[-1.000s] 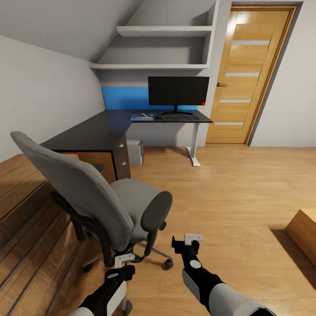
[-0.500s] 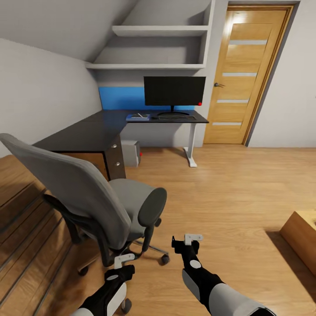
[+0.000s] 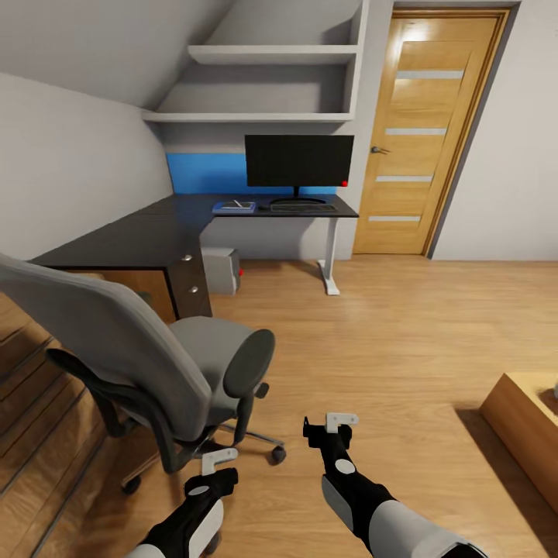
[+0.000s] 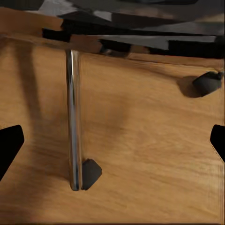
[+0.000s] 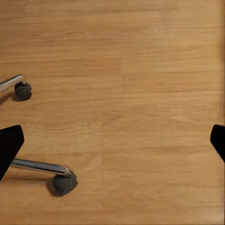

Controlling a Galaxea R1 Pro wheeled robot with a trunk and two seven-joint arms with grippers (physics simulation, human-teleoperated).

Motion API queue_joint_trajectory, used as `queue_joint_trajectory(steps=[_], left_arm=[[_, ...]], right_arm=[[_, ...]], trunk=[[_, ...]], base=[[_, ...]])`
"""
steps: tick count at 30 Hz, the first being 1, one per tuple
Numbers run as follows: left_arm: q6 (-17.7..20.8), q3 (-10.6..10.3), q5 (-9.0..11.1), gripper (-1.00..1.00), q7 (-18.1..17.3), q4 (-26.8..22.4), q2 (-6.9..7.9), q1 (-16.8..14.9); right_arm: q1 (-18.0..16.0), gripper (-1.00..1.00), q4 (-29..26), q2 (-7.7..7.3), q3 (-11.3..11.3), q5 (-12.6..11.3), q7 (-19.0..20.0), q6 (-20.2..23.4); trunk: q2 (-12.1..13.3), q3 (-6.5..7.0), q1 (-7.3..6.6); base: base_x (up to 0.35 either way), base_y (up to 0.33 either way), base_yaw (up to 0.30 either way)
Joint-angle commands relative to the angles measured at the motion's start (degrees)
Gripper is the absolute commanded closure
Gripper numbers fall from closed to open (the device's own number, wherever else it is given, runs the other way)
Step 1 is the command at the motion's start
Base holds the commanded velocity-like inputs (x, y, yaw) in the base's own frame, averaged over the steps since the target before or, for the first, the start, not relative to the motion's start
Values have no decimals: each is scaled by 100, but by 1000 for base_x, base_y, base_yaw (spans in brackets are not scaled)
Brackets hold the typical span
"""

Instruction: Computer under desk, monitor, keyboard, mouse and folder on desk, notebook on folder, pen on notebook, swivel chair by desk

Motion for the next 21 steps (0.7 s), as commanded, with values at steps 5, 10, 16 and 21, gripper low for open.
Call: queue_joint_trajectory(steps=[5,10,16,21], left_arm=[[31,-50,32,-100,52,-11,5,-1],[38,-50,32,-100,52,-9,5,0],[39,-50,32,-100,52,-8,5,-1],[39,-50,32,-100,52,-8,5,-2]], right_arm=[[-4,-100,7,0,49,-53,-29,-25],[-4,-100,7,0,47,-53,-29,-26],[-4,-100,7,0,49,-53,-29,-25],[-4,-100,7,0,49,-53,-29,-25]], trunk=[[-2,-5,-1],[-2,-5,-1],[-2,-5,-1],[-2,-5,-1]], base=[[0,-201,0],[0,-108,0],[-11,-3,0],[-173,152,0]])
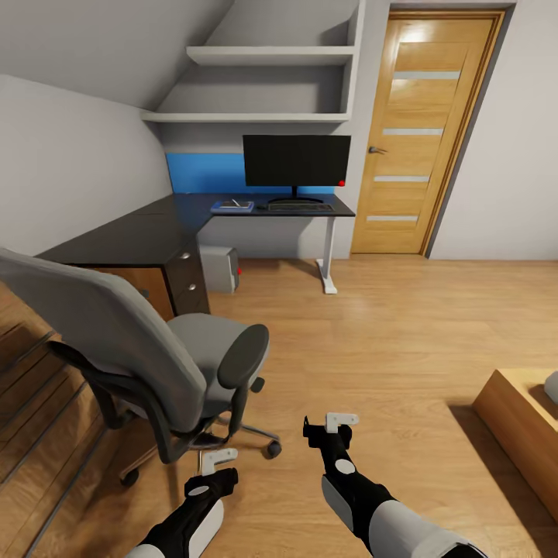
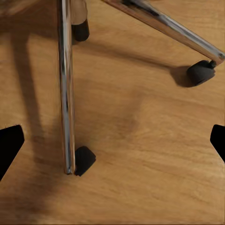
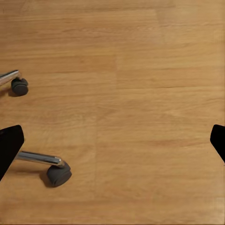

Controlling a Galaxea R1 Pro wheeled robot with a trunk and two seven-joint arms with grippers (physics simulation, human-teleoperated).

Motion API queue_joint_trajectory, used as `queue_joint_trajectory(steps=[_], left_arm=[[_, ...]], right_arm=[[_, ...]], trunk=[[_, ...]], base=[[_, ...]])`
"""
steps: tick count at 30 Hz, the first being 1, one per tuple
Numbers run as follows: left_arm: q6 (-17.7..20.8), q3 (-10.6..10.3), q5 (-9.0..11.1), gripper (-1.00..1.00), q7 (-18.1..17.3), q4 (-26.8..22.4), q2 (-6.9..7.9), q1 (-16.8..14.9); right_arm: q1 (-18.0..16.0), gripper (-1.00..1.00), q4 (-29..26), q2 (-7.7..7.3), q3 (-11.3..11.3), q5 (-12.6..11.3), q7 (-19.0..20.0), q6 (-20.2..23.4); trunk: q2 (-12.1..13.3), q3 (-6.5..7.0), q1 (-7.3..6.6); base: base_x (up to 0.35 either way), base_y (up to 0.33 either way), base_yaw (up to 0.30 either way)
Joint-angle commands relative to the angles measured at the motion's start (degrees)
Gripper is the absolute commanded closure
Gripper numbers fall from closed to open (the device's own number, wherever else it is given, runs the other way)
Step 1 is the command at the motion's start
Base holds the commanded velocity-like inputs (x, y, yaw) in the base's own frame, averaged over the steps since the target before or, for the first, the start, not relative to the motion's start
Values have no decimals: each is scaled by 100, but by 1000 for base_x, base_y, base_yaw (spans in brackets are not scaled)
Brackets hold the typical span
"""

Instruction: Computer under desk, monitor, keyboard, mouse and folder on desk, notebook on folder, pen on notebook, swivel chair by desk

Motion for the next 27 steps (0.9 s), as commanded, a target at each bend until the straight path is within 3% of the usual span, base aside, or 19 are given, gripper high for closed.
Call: queue_joint_trajectory(steps=[1,12,19,22,25,27], left_arm=[[31,-48,28,-100,47,-12,5,-3],[32,-48,28,-100,47,5,5,-6],[-1,-33,43,-100,48,6,22,-3],[-483,-19,59,-100,47,190,51,-2],[-1410,-8,66,-100,57,554,64,-5],[-1555,-6,70,-100,62,614,66,-6]], right_arm=[[-6,-100,8,0,49,-53,-32,-26],[-6,-100,8,0,50,-53,-32,-26],[-9,-100,8,0,50,-53,-32,-29],[-7,-100,8,0,45,-53,-32,-33],[-6,-100,8,0,41,-53,-32,-57],[-7,-100,8,0,41,-53,-32,-60]], trunk=[[-2,-5,-3],[-2,-5,-3],[-2,-5,-3],[-2,-5,-3],[-2,-5,-3],[-2,-5,-3]], base=[[-228,202,0],[-243,210,0],[-77,59,0],[-8,6,0],[-1,1,0],[0,0,0]])
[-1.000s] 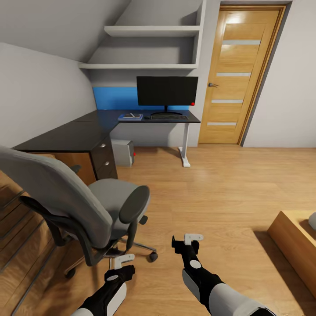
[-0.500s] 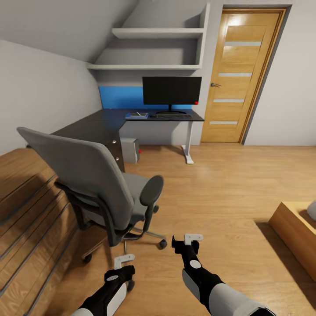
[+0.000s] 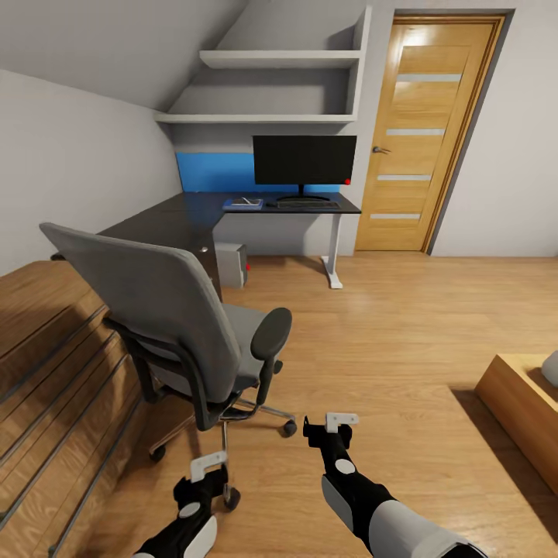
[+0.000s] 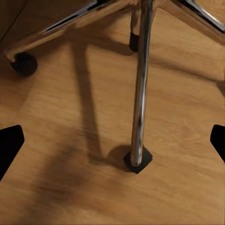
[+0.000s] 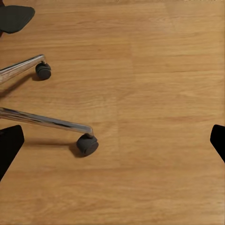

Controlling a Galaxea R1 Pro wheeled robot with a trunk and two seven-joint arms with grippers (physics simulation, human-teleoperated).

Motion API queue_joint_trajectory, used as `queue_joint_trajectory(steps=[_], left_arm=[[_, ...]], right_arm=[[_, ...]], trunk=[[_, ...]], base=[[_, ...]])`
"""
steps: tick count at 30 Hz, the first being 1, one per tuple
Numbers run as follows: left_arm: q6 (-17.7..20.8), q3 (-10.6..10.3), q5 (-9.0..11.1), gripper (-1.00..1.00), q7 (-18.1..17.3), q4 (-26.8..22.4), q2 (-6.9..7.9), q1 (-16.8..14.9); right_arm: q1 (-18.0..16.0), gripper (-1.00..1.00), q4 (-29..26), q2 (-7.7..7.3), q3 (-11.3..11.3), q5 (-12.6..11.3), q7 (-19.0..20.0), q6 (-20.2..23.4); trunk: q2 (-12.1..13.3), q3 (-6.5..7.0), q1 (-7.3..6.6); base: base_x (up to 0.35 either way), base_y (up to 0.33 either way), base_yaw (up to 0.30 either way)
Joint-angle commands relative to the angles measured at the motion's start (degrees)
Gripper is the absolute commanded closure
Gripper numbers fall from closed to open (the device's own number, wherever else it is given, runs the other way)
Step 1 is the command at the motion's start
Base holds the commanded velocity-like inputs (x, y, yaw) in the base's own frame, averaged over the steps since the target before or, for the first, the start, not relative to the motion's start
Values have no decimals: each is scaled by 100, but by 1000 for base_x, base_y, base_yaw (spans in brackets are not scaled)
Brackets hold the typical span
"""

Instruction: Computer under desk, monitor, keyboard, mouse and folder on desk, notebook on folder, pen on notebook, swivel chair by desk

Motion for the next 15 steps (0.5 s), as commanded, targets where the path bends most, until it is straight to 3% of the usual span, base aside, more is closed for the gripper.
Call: queue_joint_trajectory(steps=[1,5,15], left_arm=[[-61,-49,49,-100,37,19,3,-3],[-117,-30,53,-100,51,42,32,-2],[-126,-14,86,-100,67,45,56,-2]], right_arm=[[-7,-100,6,0,49,-51,-31,-27],[-5,-100,2,0,49,-47,-31,-30],[-6,-100,7,0,48,-44,-36,-35]], trunk=[[-2,-5,-1],[-2,-5,-1],[-2,-5,-1]], base=[[0,0,0],[-10,40,0],[-51,200,0]])
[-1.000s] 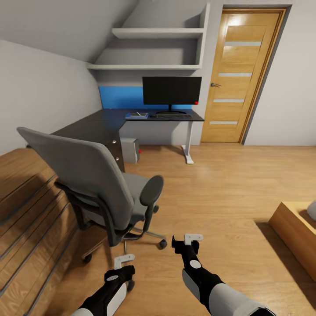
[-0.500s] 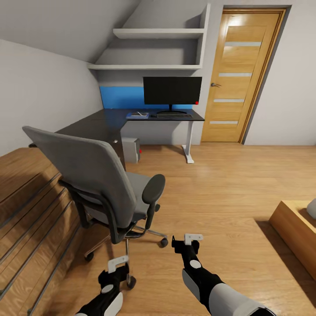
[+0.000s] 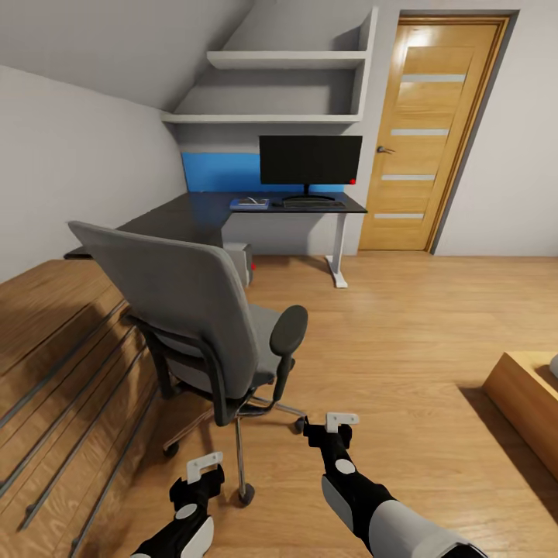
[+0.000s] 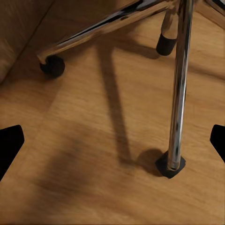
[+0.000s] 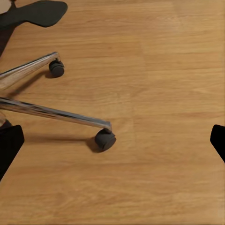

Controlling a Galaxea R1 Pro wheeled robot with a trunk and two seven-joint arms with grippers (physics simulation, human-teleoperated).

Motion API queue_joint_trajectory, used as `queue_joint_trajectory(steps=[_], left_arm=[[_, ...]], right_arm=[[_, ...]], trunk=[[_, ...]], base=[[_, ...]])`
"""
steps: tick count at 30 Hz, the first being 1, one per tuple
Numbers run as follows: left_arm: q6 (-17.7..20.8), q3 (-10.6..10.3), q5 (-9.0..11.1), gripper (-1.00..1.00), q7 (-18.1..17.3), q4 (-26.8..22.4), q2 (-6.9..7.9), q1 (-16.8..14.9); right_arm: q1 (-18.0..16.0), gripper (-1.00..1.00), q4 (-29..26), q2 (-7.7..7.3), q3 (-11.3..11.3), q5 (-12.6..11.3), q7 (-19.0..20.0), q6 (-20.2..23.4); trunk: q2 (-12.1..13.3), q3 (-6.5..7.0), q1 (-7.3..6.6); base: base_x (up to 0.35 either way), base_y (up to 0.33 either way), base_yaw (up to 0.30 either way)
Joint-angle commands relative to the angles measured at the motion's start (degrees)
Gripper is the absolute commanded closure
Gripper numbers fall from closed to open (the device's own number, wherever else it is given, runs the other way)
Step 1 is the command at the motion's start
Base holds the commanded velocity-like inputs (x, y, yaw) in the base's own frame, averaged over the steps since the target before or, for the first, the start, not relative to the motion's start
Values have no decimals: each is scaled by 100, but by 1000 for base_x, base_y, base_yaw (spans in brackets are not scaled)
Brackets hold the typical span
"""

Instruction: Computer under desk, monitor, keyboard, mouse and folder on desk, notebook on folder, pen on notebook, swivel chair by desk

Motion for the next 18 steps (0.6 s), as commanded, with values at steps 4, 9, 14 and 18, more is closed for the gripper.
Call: queue_joint_trajectory(steps=[4,9,14,18], left_arm=[[-22,-48,112,-100,43,3,3,-5],[-23,-48,131,-100,46,3,3,-4],[-29,-48,142,-100,46,3,3,-4],[-31,-48,144,-100,46,3,3,-4]], right_arm=[[-6,-100,8,0,50,-53,-31,-26],[-7,-100,8,0,50,-53,-27,-26],[-5,-100,8,0,50,-53,-25,-26],[-4,-100,8,0,50,-53,-25,-26]], trunk=[[-2,-3,-1],[-2,22,-1],[-2,64,-1],[-2,100,-1]], base=[[-4,22,0],[-1,5,0],[0,0,0],[0,0,0]])
